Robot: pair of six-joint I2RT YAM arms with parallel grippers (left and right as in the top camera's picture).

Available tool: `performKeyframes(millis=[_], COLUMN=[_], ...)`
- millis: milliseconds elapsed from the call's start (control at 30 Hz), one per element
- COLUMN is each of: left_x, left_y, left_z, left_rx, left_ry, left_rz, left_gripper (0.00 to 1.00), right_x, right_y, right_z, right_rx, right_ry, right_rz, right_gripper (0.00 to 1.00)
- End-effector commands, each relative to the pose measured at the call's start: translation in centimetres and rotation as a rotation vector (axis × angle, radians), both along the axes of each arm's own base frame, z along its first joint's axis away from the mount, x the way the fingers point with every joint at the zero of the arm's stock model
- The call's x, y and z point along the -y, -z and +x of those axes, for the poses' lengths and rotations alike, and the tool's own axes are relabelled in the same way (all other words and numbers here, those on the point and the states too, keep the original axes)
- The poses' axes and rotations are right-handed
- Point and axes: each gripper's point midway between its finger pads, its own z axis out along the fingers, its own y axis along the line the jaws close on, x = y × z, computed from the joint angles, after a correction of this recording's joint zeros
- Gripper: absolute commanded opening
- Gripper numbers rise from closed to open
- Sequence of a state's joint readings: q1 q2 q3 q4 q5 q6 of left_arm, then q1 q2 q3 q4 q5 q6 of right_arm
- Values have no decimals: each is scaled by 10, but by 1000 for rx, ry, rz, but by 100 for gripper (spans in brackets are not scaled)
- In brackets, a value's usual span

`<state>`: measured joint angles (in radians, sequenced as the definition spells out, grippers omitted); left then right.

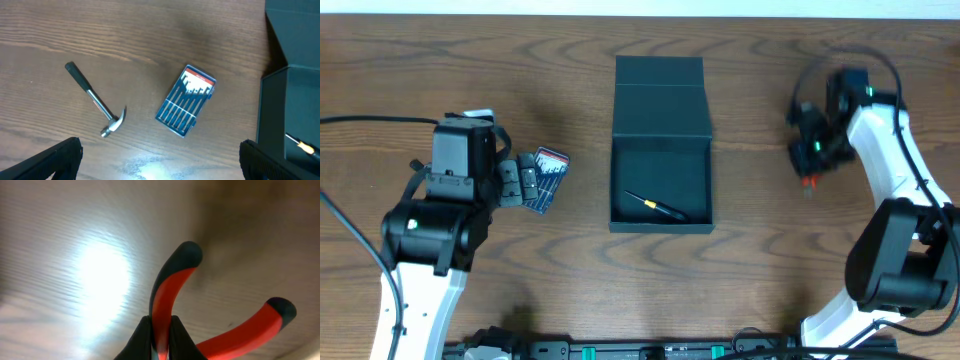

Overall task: Pack container
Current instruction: 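Grasp the red-handled pliers with the right gripper and lift, then carry the pliers into the black box and release them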

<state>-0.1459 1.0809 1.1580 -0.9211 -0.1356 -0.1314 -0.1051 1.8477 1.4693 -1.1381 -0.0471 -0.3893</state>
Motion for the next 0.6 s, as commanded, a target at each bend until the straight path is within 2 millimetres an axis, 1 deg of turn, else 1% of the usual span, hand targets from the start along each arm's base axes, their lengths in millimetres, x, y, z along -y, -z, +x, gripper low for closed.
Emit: performKeyframes(millis=[0,100,167,233,267,300,333,400,500,567], left_x=[-4,-5,-5,-5,-5,-5,-6,-6,-6,-6], left_y=[-11,-9,-7,-6,-6,-6,-5,-4,-4,-4], left_z=[-3,-6,-8,-9,-10,-10,-11,-12,-12,-12], left_rx=[28,10,1,-6,-9,-12,-15,-21,-22,-22], left_ry=[-22,-24,-25,-25,-25,-25,-25,-25,-24,-25], left_rz=[2,3,4,5,6,6,6,7,8,7], left_gripper=[98,98,98,98,98,99,98,98,98,98], right_x=[-46,-94,-125,-160,-179,-192,-208,-232,-258,-268], right_y=[-61,-108,-126,-135,-135,-135,-131,-124,-107,-95], right_z=[34,46,45,39,33,28,21,7,-10,-19], right_rx=[133,231,276,308,317,319,314,302,267,234], right_ry=[-47,-187,-317,-478,-578,-653,-747,-891,-1063,-1128], right_rz=[73,93,90,76,60,49,44,41,34,33], right_gripper=[1,2,1,1,1,1,1,1,1,1])
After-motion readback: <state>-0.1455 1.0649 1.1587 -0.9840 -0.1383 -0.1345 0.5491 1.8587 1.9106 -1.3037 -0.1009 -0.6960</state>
